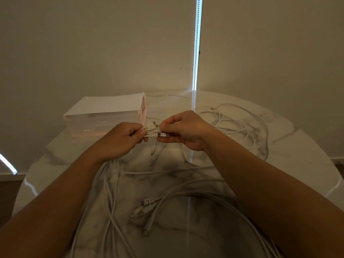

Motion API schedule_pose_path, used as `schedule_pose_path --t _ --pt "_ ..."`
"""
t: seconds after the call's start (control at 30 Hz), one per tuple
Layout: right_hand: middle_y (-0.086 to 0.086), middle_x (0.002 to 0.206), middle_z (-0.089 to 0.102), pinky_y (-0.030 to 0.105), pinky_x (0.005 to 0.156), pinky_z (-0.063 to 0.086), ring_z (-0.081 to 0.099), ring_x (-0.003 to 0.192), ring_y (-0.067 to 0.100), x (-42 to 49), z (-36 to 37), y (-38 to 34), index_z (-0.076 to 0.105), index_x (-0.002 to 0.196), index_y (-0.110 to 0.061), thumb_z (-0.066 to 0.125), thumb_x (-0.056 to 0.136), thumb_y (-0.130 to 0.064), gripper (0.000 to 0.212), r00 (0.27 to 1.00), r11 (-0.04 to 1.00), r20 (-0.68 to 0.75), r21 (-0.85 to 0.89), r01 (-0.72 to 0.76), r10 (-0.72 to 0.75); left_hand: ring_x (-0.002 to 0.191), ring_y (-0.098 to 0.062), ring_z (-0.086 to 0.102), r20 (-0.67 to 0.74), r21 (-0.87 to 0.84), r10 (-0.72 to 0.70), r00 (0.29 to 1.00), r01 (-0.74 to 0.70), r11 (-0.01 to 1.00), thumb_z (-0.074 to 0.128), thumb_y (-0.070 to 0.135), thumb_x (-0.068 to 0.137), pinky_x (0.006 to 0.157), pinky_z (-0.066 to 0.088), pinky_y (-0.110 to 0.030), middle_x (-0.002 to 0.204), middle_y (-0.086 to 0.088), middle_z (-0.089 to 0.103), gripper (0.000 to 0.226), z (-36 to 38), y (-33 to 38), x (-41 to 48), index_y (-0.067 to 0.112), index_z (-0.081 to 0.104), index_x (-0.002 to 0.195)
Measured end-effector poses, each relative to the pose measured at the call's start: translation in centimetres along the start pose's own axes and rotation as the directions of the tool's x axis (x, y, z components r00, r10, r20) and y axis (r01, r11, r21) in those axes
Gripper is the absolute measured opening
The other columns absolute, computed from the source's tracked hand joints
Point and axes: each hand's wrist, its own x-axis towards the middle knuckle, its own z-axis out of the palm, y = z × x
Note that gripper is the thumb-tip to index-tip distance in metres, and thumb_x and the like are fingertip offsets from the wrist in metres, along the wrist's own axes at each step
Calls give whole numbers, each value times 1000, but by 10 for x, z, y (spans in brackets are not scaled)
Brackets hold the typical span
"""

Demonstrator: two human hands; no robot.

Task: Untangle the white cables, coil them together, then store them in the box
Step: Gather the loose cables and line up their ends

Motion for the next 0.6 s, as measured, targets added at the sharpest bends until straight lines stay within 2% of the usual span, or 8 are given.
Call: schedule_pose_path --t 0.13,0.2,0.33,0.5,0.6 --pt "24 89 69 29 61 61 72 68 26 -2 -1 1 65 91 17 69 82 10 12 999 998 -35 -59 4 -6 53 -10 42 18 -36 33 999 -32 999 44 19 102 49 36 -21 62 2 52 31 0 -1 0 17 70 86" --pt "25 89 70 27 59 60 71 64 25 -2 0 1 67 89 15 70 81 10 10 998 992 -49 -125 32 -38 51 -8 42 41 -39 50 998 -48 998 43 18 103 49 36 -19 60 4 54 32 0 -1 -1 17 70 85" --pt "25 91 71 31 64 62 71 65 26 -1 0 0 70 83 11 73 78 10 6 995 979 -45 -187 77 -87 49 -9 42 76 13 59 995 -60 998 43 20 103 50 36 -20 56 7 55 37 -1 -2 -2 11 63 72" --pt "21 80 72 21 53 55 71 60 24 -2 0 -1 71 86 11 76 77 7 12 993 980 -58 -175 92 -104 49 -10 42 68 20 72 995 -74 997 42 20 103 51 37 -21 55 6 56 39 -3 -2 -2 15 61 70" --pt "21 80 71 21 53 54 70 59 23 -2 0 0 70 85 12 76 75 8 12 995 980 -44 -181 85 -94 50 -13 44 74 43 76 994 -79 996 43 22 103 52 38 -25 61 -8 58 39 -2 -2 -2 10 61 72"
